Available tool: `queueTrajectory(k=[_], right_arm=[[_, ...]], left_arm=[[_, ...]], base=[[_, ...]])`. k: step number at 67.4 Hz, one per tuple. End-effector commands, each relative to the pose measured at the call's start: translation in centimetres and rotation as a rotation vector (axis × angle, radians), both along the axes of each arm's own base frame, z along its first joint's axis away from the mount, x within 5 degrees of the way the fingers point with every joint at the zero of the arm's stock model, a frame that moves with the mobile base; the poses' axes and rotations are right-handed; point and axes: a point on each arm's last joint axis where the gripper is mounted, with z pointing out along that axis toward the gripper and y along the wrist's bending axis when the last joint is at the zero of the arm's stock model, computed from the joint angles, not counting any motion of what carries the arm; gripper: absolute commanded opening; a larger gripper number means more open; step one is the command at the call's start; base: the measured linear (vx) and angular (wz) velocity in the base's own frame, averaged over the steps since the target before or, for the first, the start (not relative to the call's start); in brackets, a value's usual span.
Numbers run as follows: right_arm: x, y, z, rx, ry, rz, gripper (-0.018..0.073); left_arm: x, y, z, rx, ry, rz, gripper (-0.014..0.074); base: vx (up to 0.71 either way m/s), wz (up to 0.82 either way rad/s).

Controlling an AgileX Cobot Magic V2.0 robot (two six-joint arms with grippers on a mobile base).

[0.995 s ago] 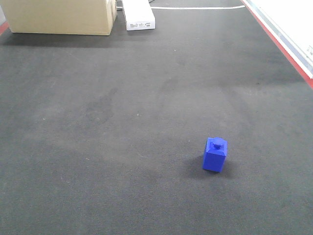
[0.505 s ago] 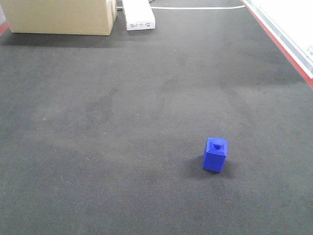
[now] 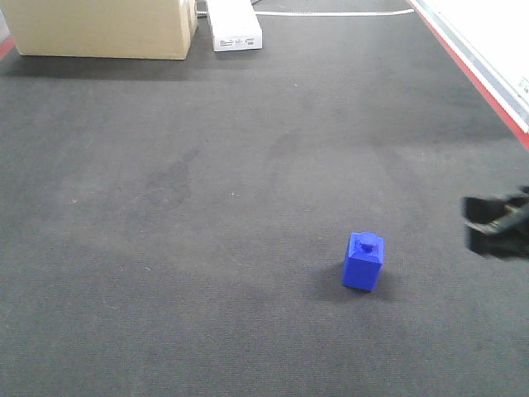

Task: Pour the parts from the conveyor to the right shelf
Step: 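Lower the right gripper over the blue block and close on it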

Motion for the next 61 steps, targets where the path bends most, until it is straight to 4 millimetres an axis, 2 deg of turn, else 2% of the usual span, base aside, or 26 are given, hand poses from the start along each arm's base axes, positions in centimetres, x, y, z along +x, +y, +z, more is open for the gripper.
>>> queueTrajectory(k=[1, 13, 25, 40, 52, 61], right_arm=[[2.6, 1.1, 1.6, -0.017, 0.023, 0.032, 0.0461], [7.3, 3.8, 2.5, -0.032, 0.145, 0.082, 0.0461], [11.4, 5.5, 2.1, 0.024, 0.307, 0.028, 0.0461], [15.5, 6.8, -0.8, 0.059, 0.530, -0.075, 0.0476], [17.2, 7.5, -3.8, 0.060, 0.712, -0.128, 0.0524], [17.9, 7.7, -5.3, 0.055, 0.776, -0.162, 0.0566]], left_arm=[[0.0, 0.0, 0.0, -0.016, -0.060, -0.006, -0.0006], [0.0, 0.0, 0.0, -0.016, -0.060, -0.006, -0.0006], [0.0, 0.0, 0.0, -0.016, -0.060, -0.006, -0.0006], [0.0, 0.0, 0.0, -0.016, -0.060, -0.006, -0.0006], [0.0, 0.0, 0.0, -0.016, -0.060, -0.006, -0.0006], [0.0, 0.0, 0.0, -0.016, -0.060, -0.006, -0.0006]], base=[[0.00, 0.00], [0.00, 0.00], [0.00, 0.00], [0.00, 0.00], [0.00, 0.00], [0.00, 0.00]])
